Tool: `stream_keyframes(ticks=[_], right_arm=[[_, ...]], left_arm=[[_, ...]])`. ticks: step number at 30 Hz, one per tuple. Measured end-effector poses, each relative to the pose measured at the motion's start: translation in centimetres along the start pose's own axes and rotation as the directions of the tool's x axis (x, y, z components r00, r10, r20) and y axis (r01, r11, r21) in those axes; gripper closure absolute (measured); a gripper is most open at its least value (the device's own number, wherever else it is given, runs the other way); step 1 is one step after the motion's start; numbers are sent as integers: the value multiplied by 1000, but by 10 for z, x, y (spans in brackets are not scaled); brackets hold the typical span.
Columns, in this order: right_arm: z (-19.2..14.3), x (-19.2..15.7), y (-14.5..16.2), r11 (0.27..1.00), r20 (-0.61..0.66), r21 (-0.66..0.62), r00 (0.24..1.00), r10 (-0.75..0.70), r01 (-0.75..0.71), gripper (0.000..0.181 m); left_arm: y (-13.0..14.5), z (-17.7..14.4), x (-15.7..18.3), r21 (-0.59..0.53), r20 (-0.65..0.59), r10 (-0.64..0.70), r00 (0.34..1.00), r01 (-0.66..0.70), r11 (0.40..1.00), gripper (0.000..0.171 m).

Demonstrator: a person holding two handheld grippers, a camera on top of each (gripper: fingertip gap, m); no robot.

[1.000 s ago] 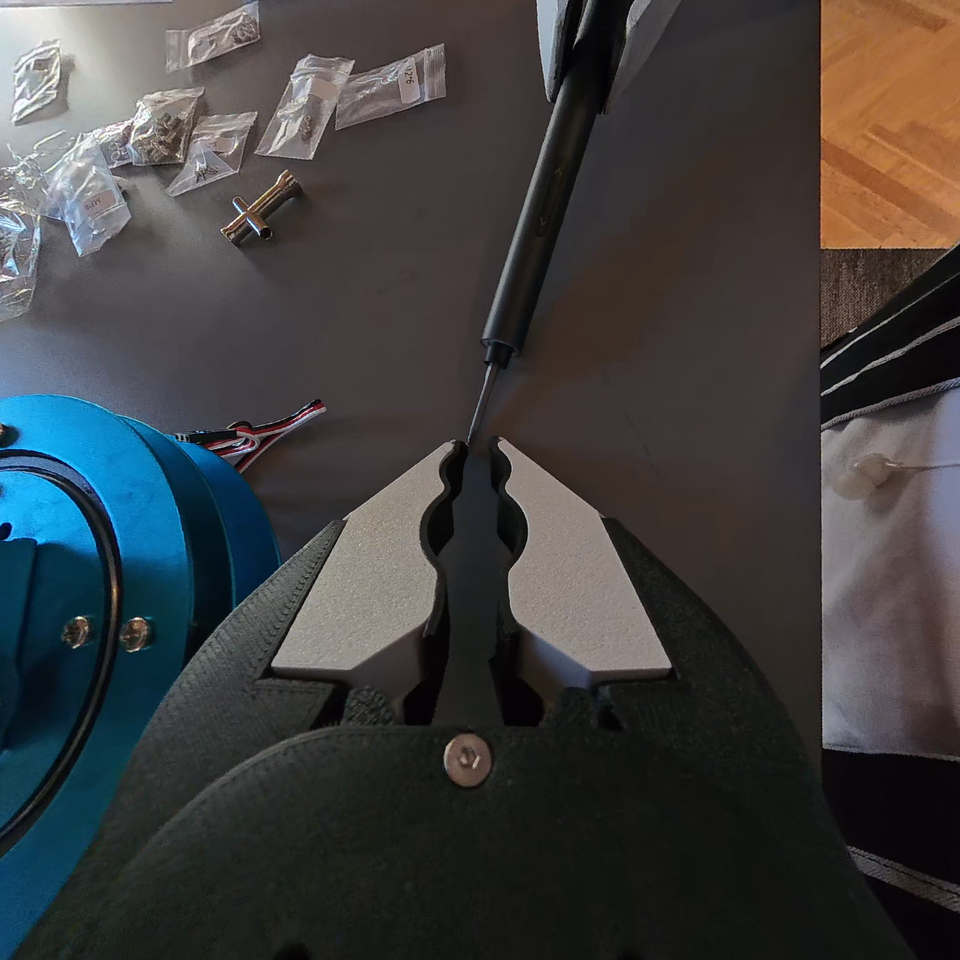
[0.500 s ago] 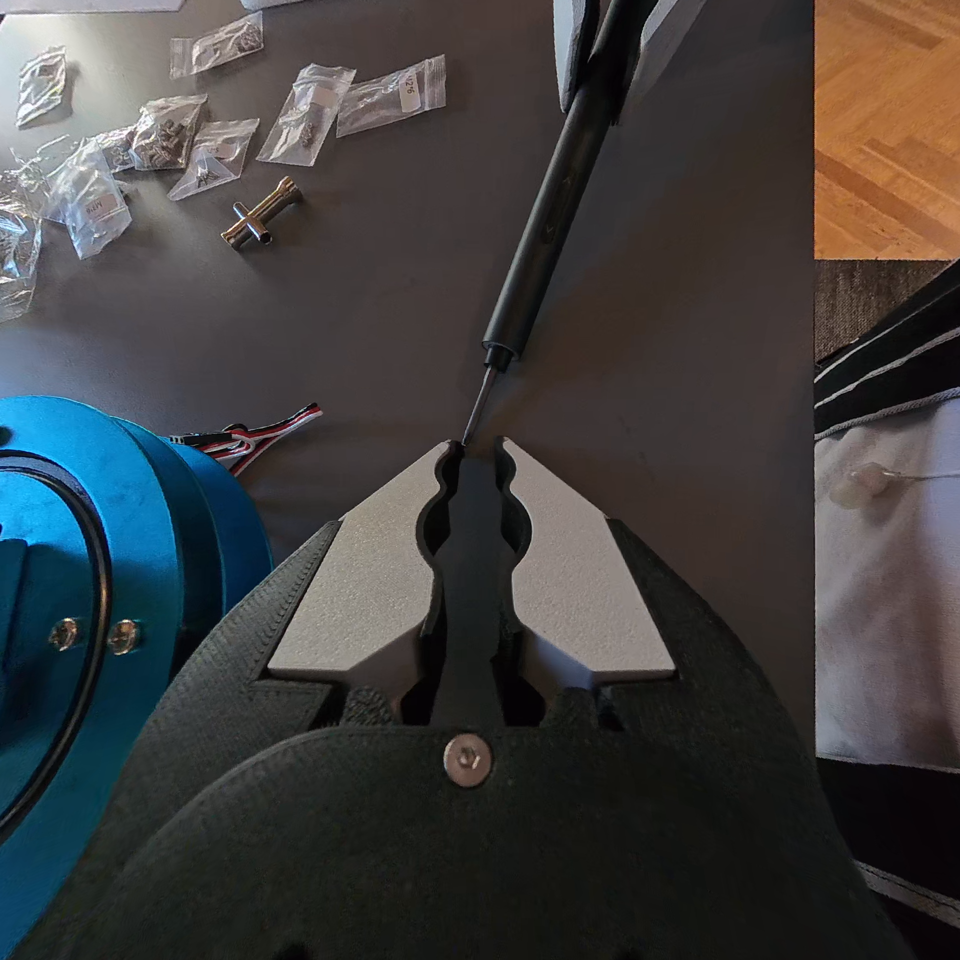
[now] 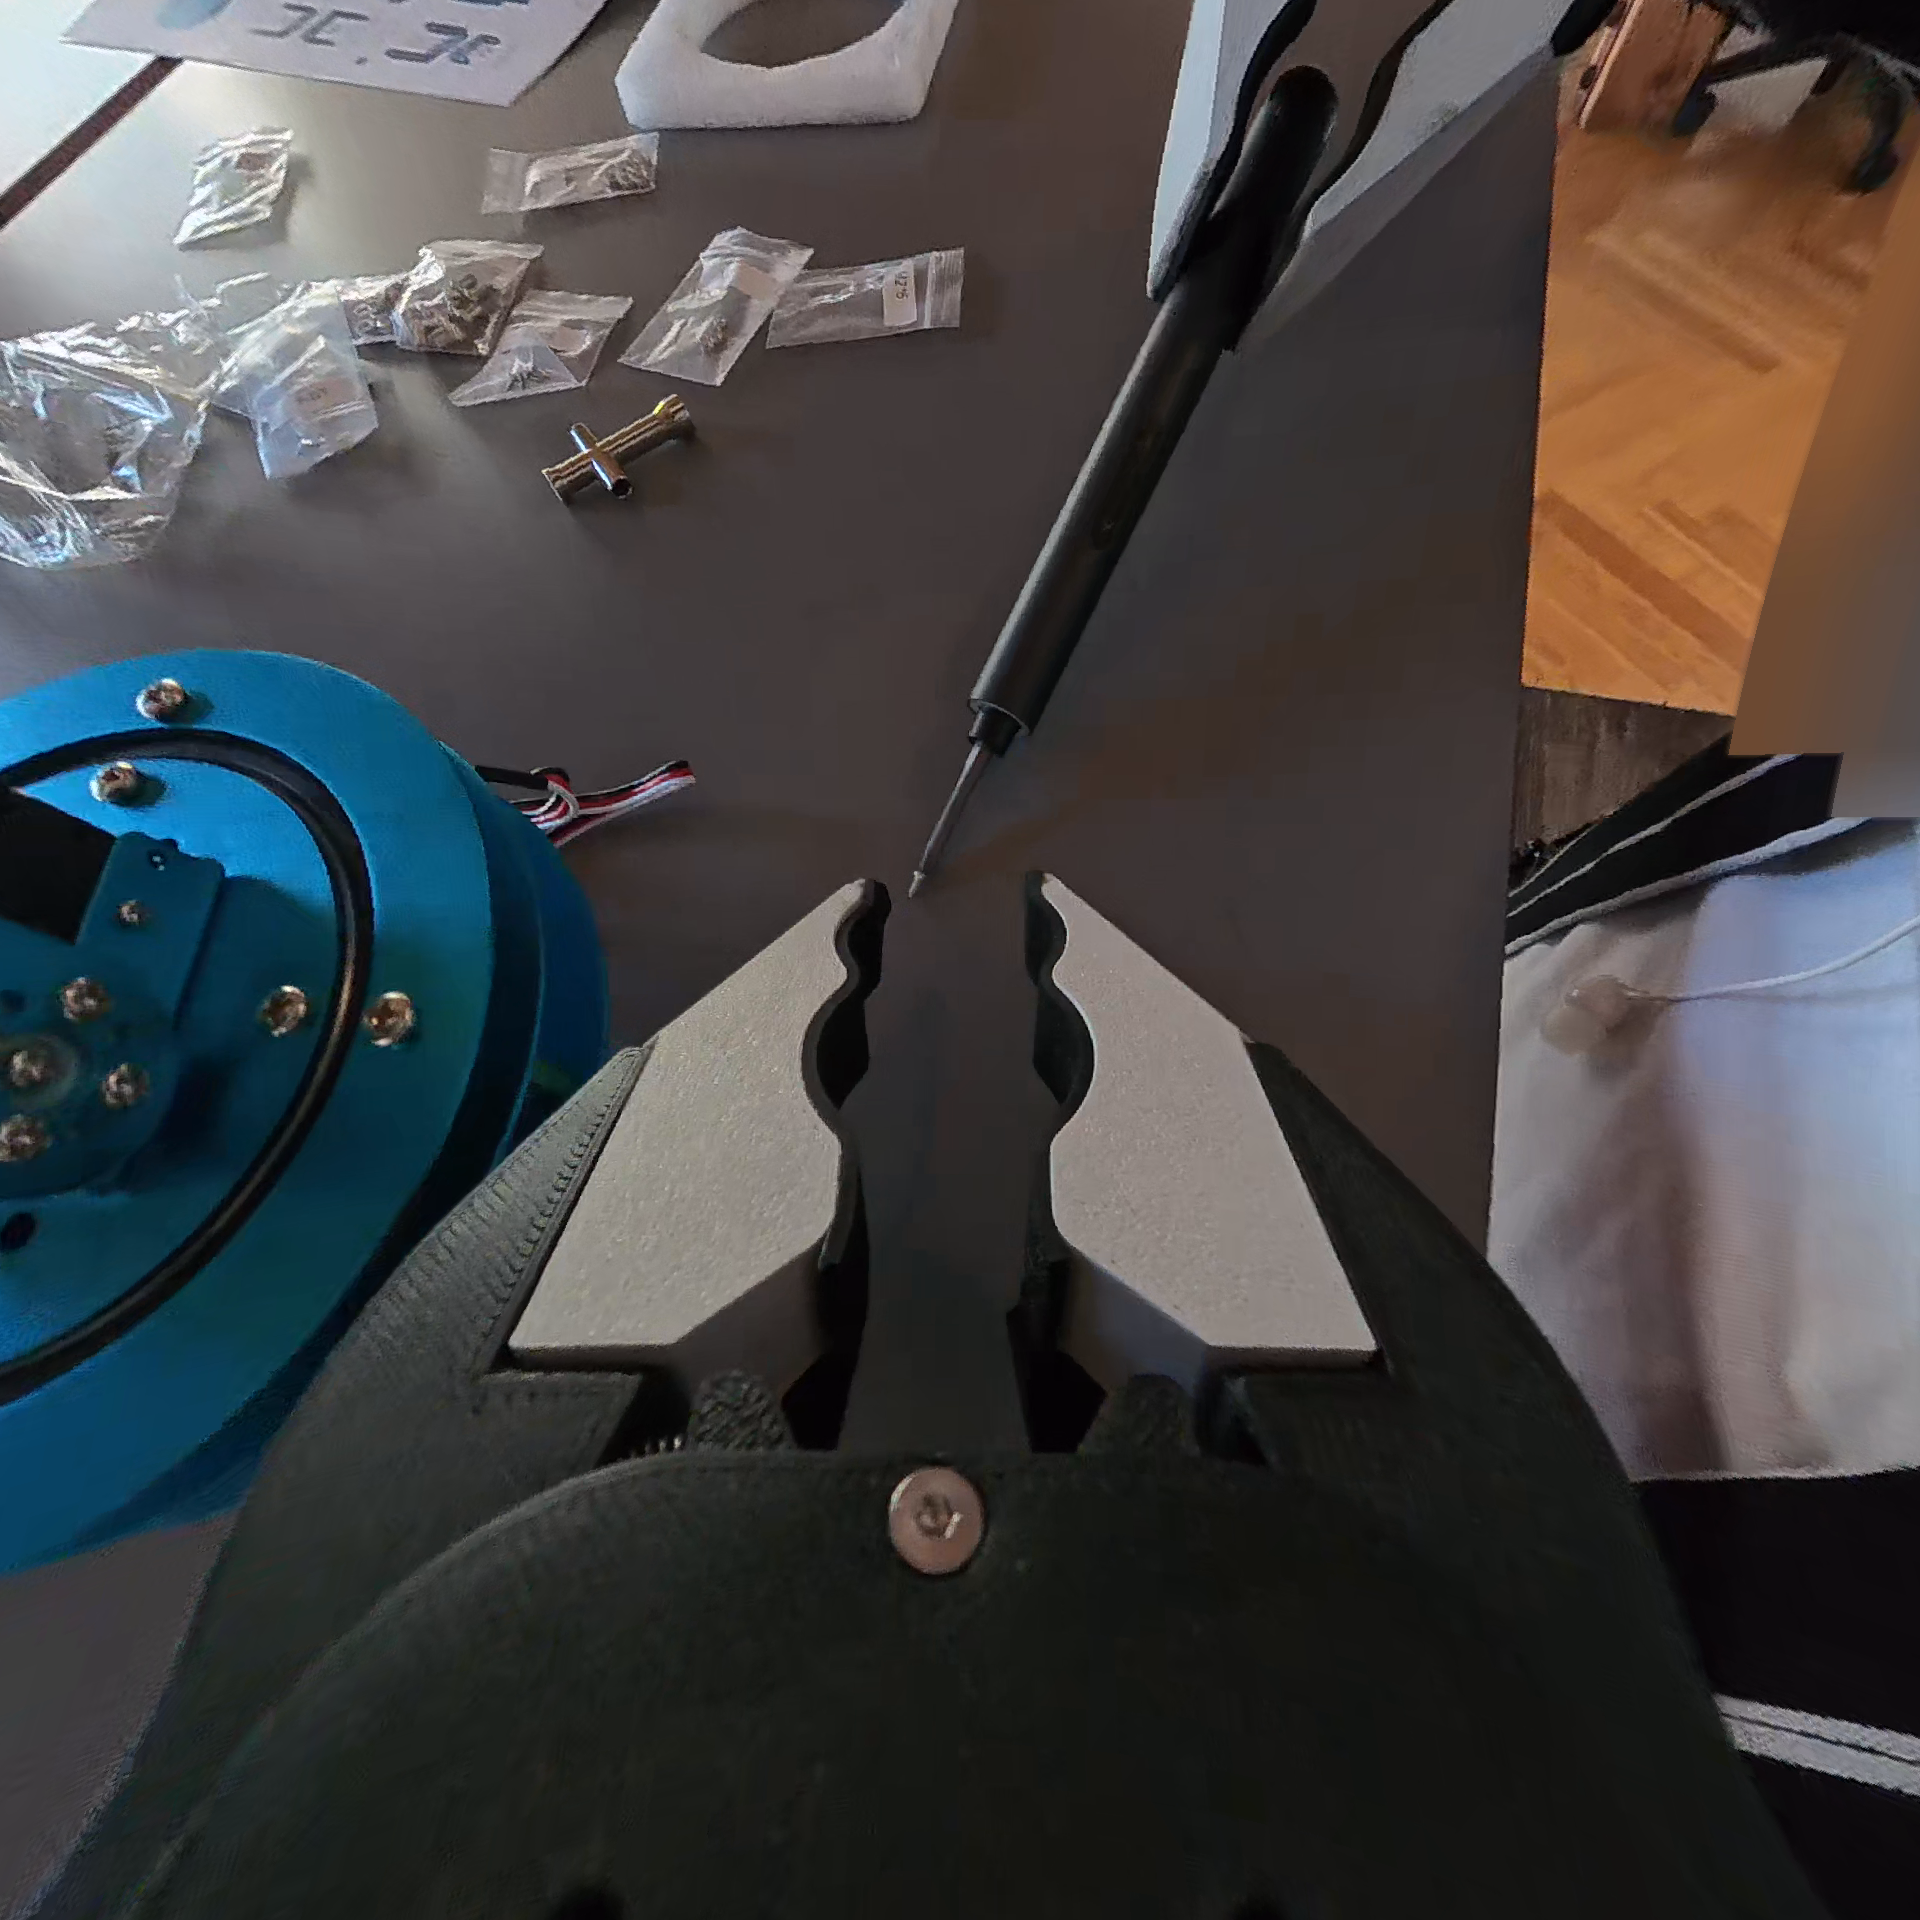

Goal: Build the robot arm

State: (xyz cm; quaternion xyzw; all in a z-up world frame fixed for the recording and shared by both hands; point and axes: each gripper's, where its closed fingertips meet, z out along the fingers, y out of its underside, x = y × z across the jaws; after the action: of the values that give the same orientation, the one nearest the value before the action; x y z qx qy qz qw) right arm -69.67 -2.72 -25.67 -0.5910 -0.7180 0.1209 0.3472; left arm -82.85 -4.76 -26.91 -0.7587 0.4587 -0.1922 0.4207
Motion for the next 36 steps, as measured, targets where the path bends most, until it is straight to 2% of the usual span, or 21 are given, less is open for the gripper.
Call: stream_keyframes(ticks=[5,12,16,20,24,36], right_arm=[[-6,4,-10,992,-78,-23,989,-125,123,165],[-11,5,-22,938,-191,-111,919,-345,329,165],[-2,2,-13,970,-145,-80,960,-239,229,165],[6,-2,-1,999,-66,-4,996,-53,53,165],[9,-7,6,998,6,47,999,51,-52,165],[21,-16,21,991,128,32,984,123,-128,165]], left_arm=[[0,-2,13,29,-56,-111,992,113,993,146],[-7,-1,32,54,-130,-227,965,235,970,150],[-9,3,43,23,-205,-306,930,317,948,149],[-18,0,48,62,-238,-318,918,341,938,149],[-19,-2,52,64,-236,-311,921,334,940,150],[-28,-8,59,94,-193,-289,938,311,946,150]])
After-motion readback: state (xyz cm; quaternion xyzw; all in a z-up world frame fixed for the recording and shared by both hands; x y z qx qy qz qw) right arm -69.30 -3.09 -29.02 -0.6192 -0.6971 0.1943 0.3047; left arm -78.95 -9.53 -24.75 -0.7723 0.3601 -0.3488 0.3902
